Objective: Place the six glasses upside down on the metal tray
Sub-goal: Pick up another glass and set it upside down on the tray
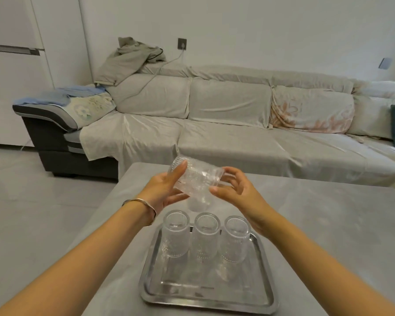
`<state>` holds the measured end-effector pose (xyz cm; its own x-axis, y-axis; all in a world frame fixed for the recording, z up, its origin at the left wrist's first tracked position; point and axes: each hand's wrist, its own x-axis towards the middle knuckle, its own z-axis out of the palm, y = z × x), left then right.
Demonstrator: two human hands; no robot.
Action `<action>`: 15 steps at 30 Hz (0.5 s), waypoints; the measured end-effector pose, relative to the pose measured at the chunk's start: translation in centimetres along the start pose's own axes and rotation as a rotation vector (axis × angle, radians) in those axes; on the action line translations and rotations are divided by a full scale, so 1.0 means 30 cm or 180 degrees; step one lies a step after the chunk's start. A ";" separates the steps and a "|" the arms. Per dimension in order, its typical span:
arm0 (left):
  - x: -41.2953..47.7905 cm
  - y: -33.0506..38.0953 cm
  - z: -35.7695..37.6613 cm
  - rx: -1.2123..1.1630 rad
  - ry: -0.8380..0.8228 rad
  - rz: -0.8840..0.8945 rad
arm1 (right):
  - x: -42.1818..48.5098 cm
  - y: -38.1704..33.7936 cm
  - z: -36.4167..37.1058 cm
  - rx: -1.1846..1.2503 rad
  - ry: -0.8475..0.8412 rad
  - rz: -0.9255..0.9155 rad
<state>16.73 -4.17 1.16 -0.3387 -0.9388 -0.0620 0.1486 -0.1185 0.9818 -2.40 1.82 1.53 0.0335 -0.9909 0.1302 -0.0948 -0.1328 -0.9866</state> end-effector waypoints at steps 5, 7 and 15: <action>-0.100 -0.035 -0.058 0.0398 0.0191 0.0323 | -0.074 0.076 0.105 -0.0197 -0.0218 0.0169; -0.131 -0.072 -0.078 0.0609 0.0232 0.0394 | -0.095 0.117 0.141 -0.0323 -0.0277 0.0212; -0.182 -0.219 -0.153 0.0883 0.0044 0.0337 | -0.145 0.291 0.233 -0.0680 -0.0161 0.0238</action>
<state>21.86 0.26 -5.78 -0.3220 -0.9458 0.0426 -0.0779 0.0714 0.9944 3.58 5.11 -8.32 0.0679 -0.9966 0.0471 -0.3071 -0.0658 -0.9494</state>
